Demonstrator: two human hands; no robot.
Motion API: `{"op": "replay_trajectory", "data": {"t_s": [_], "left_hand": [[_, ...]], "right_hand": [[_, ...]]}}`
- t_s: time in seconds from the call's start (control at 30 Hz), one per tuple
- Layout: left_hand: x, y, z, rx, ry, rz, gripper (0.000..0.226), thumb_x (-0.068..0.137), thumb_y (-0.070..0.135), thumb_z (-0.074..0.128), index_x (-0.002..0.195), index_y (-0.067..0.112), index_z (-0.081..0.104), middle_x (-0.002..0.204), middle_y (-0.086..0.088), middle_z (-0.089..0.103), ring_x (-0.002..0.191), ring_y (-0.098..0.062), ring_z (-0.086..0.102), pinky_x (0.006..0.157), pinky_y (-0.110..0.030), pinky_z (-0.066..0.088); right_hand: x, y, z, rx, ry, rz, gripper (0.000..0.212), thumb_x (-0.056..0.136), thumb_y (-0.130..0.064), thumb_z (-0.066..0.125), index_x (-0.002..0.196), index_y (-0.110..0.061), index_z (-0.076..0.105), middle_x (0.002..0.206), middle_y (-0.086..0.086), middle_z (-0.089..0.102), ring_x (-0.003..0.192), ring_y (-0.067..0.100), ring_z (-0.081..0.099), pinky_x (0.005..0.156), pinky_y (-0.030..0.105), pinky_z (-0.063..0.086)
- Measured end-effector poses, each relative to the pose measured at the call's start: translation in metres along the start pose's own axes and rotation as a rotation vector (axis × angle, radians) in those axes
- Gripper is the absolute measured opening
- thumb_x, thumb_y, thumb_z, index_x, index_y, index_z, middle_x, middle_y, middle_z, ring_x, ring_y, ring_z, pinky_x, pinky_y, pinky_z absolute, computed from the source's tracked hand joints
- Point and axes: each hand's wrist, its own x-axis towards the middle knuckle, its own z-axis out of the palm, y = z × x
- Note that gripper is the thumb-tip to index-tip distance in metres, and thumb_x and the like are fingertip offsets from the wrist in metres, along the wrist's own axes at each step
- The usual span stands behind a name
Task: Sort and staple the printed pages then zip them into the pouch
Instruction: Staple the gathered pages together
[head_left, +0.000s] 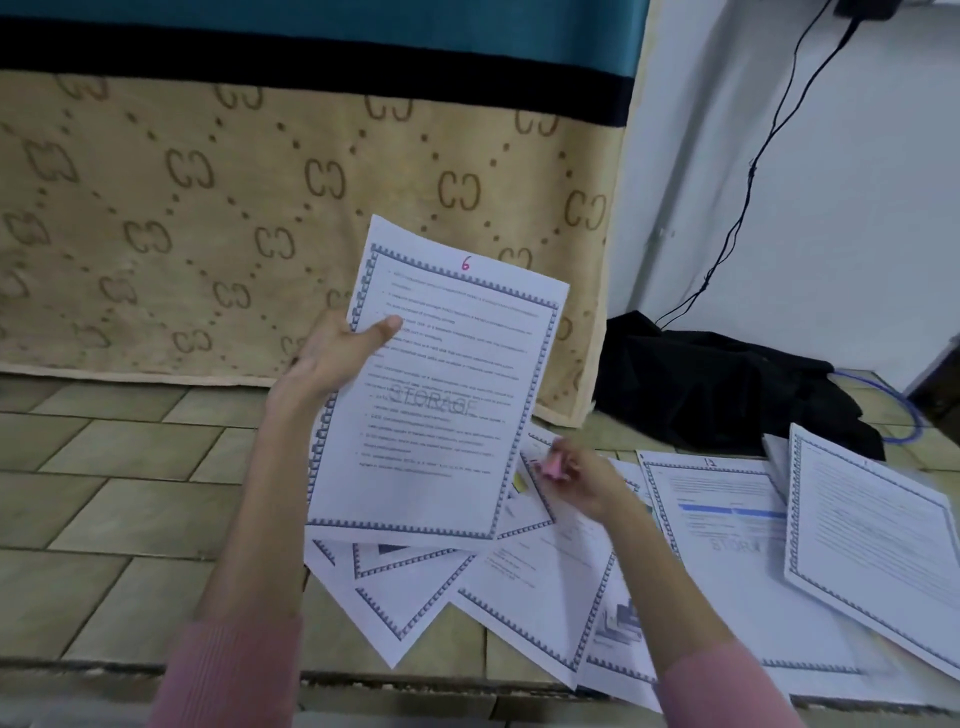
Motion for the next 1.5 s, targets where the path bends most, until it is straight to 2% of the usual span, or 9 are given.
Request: {"op": "replay_trajectory", "data": {"t_s": [0.1, 0.17, 0.27, 0.5, 0.67, 0.83, 1.0, 1.3, 1.5], "left_hand": [[0.001, 0.0, 0.021, -0.012, -0.161, -0.034, 0.032, 0.09, 0.031, 0.059, 0.097, 0.002, 0.07, 0.091, 0.014, 0.069, 0.087, -0.003, 0.066, 0.066, -0.016, 0.054], [0.003, -0.005, 0.038, -0.021, -0.249, -0.051, 0.029, 0.087, 0.035, 0.062, 0.109, 0.017, 0.067, 0.107, 0.002, 0.07, 0.097, -0.015, 0.068, 0.088, -0.036, 0.054], [0.003, -0.014, 0.064, -0.037, -0.371, -0.08, 0.038, 0.083, 0.036, 0.066, 0.115, 0.016, 0.065, 0.113, -0.003, 0.069, 0.102, -0.021, 0.066, 0.094, -0.044, 0.05], [-0.009, -0.036, 0.113, -0.031, -0.516, -0.107, 0.03, 0.089, 0.027, 0.061, 0.117, 0.016, 0.061, 0.111, -0.001, 0.067, 0.096, -0.016, 0.066, 0.081, -0.029, 0.054], [-0.017, -0.038, 0.129, -0.043, -0.539, -0.07, 0.033, 0.09, 0.026, 0.06, 0.121, 0.013, 0.06, 0.11, 0.001, 0.066, 0.095, -0.012, 0.065, 0.083, -0.025, 0.053], [-0.02, -0.039, 0.133, -0.045, -0.533, -0.053, 0.033, 0.089, 0.027, 0.061, 0.12, 0.017, 0.059, 0.113, 0.002, 0.066, 0.106, -0.017, 0.062, 0.094, -0.034, 0.049], [-0.023, -0.04, 0.136, -0.066, -0.563, -0.052, 0.022, 0.089, 0.027, 0.061, 0.111, 0.024, 0.06, 0.107, 0.004, 0.067, 0.094, -0.008, 0.064, 0.079, -0.021, 0.052], [-0.022, -0.044, 0.137, -0.096, -0.572, -0.033, 0.023, 0.089, 0.026, 0.061, 0.111, 0.028, 0.057, 0.113, 0.003, 0.066, 0.104, -0.014, 0.063, 0.091, -0.031, 0.05], [-0.022, -0.043, 0.134, -0.136, -0.586, -0.043, 0.03, 0.09, 0.024, 0.06, 0.119, 0.021, 0.057, 0.105, 0.011, 0.066, 0.095, -0.003, 0.063, 0.076, -0.016, 0.053]], "right_hand": [[-0.003, -0.045, -0.023, 0.18, 0.079, -0.201, 0.028, 0.095, -0.007, 0.048, 0.068, -0.01, 0.044, 0.056, 0.004, 0.041, 0.059, 0.014, 0.051, 0.049, 0.021, 0.051], [-0.005, -0.074, -0.032, 0.037, 0.213, -0.403, 0.03, 0.093, -0.008, 0.053, 0.067, -0.015, 0.04, 0.053, -0.001, 0.042, 0.051, 0.01, 0.047, 0.048, 0.021, 0.043], [-0.018, -0.111, -0.034, -0.216, 0.335, -0.677, 0.024, 0.089, -0.008, 0.058, 0.081, -0.017, 0.038, 0.073, -0.002, 0.046, 0.056, 0.006, 0.046, 0.054, 0.022, 0.04], [-0.047, -0.137, -0.012, -0.902, 0.105, -0.796, 0.038, 0.102, -0.032, 0.032, 0.127, -0.007, 0.045, 0.121, 0.012, 0.056, 0.101, 0.02, 0.054, 0.094, 0.032, 0.041], [-0.043, -0.128, 0.002, -1.173, -0.093, -0.785, 0.047, 0.085, -0.023, 0.068, 0.127, -0.009, 0.052, 0.114, 0.003, 0.058, 0.105, 0.012, 0.056, 0.086, 0.02, 0.042], [-0.048, -0.127, 0.009, -1.087, -0.154, -0.779, 0.038, 0.072, -0.026, 0.081, 0.105, -0.017, 0.066, 0.089, -0.007, 0.066, 0.078, 0.003, 0.061, 0.07, 0.018, 0.05], [-0.051, -0.129, 0.011, -1.04, -0.182, -0.758, 0.039, 0.072, -0.025, 0.08, 0.107, -0.016, 0.067, 0.092, -0.009, 0.067, 0.08, -0.003, 0.061, 0.066, 0.002, 0.043], [-0.052, -0.124, 0.012, -1.049, -0.186, -0.763, 0.034, 0.077, -0.028, 0.076, 0.107, -0.016, 0.064, 0.081, -0.013, 0.061, 0.068, -0.004, 0.056, 0.065, 0.01, 0.043], [-0.049, -0.121, 0.009, -0.738, -0.049, -0.926, 0.029, 0.082, -0.015, 0.072, 0.097, -0.012, 0.047, 0.077, -0.004, 0.047, 0.055, -0.003, 0.049, 0.056, 0.011, 0.042]]}}
